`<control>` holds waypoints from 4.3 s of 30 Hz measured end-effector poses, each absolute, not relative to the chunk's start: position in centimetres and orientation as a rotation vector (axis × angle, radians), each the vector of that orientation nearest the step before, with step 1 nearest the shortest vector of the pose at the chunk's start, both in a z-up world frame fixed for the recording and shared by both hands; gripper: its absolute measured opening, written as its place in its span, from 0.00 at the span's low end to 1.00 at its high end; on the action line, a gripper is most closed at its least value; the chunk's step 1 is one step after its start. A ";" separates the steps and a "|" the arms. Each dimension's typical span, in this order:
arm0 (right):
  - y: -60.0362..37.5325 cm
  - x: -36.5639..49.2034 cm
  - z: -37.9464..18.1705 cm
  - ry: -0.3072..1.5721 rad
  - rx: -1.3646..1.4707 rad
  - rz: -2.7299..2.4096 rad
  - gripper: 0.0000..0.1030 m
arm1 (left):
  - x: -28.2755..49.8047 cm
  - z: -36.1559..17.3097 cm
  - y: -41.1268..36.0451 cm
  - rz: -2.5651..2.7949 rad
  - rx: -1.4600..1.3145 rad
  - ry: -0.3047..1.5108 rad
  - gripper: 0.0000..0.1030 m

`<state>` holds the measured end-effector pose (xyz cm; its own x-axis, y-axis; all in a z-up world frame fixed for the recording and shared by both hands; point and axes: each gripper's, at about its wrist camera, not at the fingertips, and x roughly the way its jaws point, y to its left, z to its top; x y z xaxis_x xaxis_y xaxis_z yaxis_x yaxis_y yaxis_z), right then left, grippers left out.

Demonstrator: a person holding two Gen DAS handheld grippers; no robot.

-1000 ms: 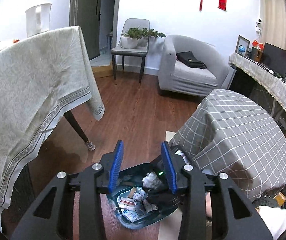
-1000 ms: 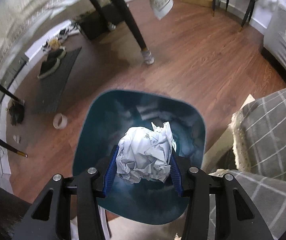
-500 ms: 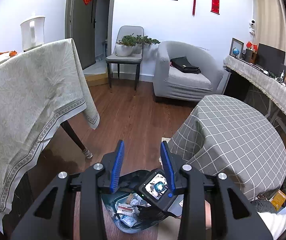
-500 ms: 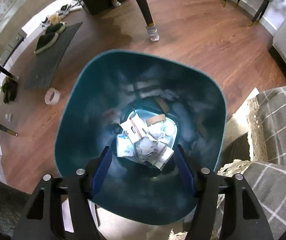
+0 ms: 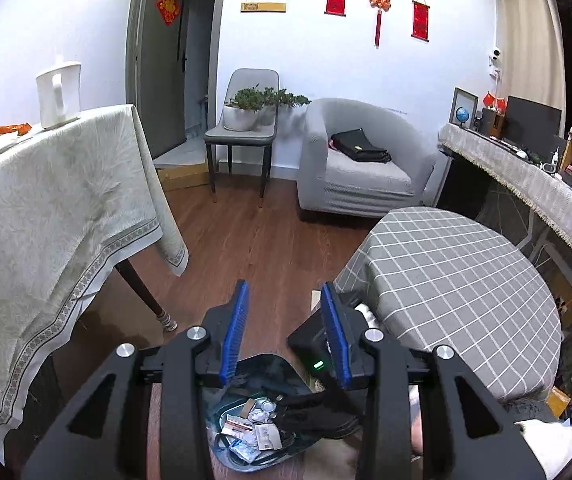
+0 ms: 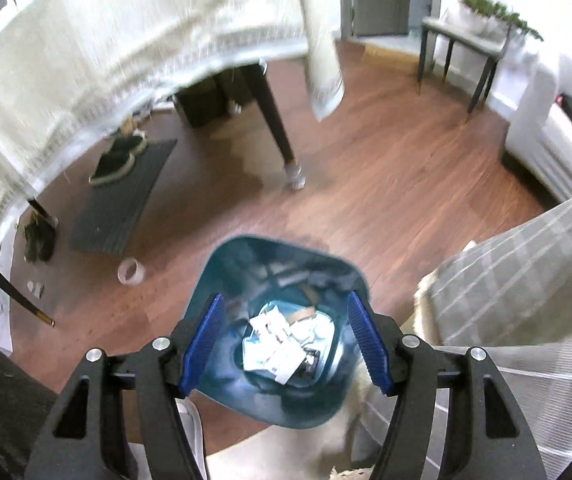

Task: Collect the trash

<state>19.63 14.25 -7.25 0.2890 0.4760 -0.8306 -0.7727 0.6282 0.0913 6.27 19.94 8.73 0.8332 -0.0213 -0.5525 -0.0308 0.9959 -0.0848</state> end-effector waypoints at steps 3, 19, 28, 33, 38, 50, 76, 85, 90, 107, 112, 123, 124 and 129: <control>11.7 19.4 -3.6 0.886 -0.313 0.835 0.64 | 5.1 9.1 19.1 0.000 -0.104 0.578 0.40; -1.6 15.7 6.6 0.666 -0.236 0.641 0.79 | 1.0 7.8 15.7 0.088 -0.074 0.569 0.84; -10.8 12.6 8.1 0.618 -0.143 0.500 0.92 | -1.3 7.6 13.3 0.121 -0.026 0.553 0.93; -15.8 10.0 8.2 0.582 -0.095 0.405 0.96 | -2.5 7.5 12.4 0.136 0.002 0.545 0.94; -20.0 8.5 6.9 0.597 -0.081 0.270 0.97 | -3.1 6.9 11.9 0.108 -0.023 0.556 0.96; -24.0 4.3 3.4 0.616 -0.062 0.233 0.97 | -3.4 3.7 10.3 0.103 -0.045 0.561 0.97; -21.3 2.9 2.2 0.574 -0.072 0.378 0.97 | -3.7 0.2 11.2 0.097 -0.095 0.606 0.97; -21.1 3.0 2.1 0.582 -0.068 0.386 0.97 | -3.7 0.0 10.7 0.099 -0.065 0.604 0.97; -20.8 3.1 2.0 0.586 -0.079 0.386 0.97 | -3.7 0.0 10.2 0.094 -0.036 0.601 0.97; -20.5 2.9 1.9 0.591 -0.079 0.388 0.97 | -3.8 0.0 9.6 0.094 -0.031 0.604 0.97; -20.5 3.0 1.6 0.600 -0.076 0.388 0.97 | -3.8 0.0 9.6 0.094 -0.032 0.602 0.97; -20.4 2.9 1.6 0.600 -0.079 0.387 0.97 | -3.8 0.0 9.6 0.093 -0.033 0.603 0.97; -20.4 2.9 1.6 0.601 -0.079 0.387 0.97 | -3.8 0.0 9.6 0.093 -0.033 0.603 0.97; -20.4 2.9 1.6 0.600 -0.081 0.387 0.97 | -3.7 -0.1 9.5 0.092 -0.030 0.605 0.97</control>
<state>2.87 -20.36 1.64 0.7557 0.3313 -0.5650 -0.3776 0.9252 0.0374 -3.70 9.55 -0.07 0.8183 0.0775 -0.5696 -0.0951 0.9955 -0.0011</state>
